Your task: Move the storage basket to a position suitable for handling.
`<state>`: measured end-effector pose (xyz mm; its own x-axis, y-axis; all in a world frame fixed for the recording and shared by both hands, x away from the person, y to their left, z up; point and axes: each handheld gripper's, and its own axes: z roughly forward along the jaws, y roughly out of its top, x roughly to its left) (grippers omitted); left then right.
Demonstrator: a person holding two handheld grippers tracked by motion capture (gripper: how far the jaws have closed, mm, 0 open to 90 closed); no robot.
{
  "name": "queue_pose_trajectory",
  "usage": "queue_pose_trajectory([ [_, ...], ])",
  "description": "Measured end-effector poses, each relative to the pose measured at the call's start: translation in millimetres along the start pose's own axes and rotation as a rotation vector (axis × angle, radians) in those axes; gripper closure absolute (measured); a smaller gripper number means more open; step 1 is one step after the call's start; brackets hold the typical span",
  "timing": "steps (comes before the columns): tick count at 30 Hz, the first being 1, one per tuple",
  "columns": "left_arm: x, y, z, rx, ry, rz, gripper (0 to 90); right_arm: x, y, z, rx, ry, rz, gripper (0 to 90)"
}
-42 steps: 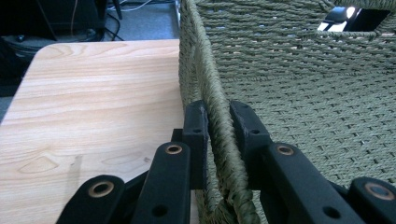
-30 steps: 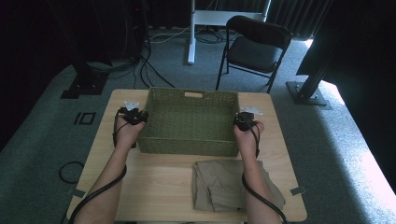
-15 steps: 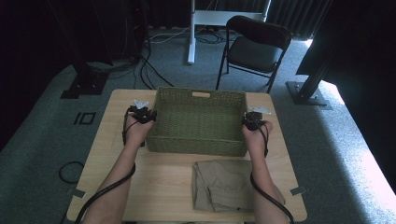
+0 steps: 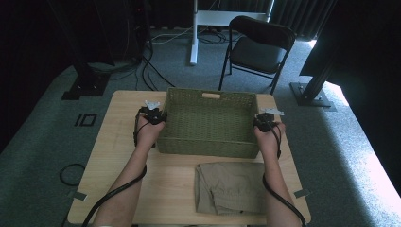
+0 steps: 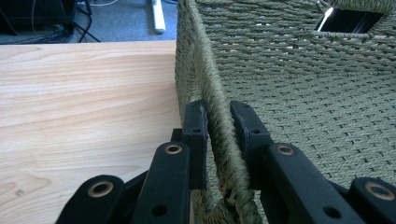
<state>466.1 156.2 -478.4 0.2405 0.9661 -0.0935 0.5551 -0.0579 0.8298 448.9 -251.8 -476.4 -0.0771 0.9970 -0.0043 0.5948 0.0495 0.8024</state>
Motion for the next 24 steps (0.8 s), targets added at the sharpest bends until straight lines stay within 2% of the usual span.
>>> queue_pose_trajectory([
  [11,-19.1,3.2,6.7,0.012,-0.008,0.0,78.7,-22.5,-0.3,-1.0,0.009,0.005,0.019,78.1],
  [15,-26.5,4.1,9.3,0.016,-0.021,-0.018,78.6,-31.4,-1.3,-2.0,0.007,0.006,0.022,78.1],
  [19,-34.7,4.5,11.3,0.018,-0.016,-0.001,78.7,-39.6,-2.1,-2.9,0.01,0.003,0.024,78.1],
  [24,-42.6,4.8,12.8,0.018,-0.011,-0.002,78.6,-48.0,-1.5,-2.5,0.014,0.008,0.023,78.2],
])
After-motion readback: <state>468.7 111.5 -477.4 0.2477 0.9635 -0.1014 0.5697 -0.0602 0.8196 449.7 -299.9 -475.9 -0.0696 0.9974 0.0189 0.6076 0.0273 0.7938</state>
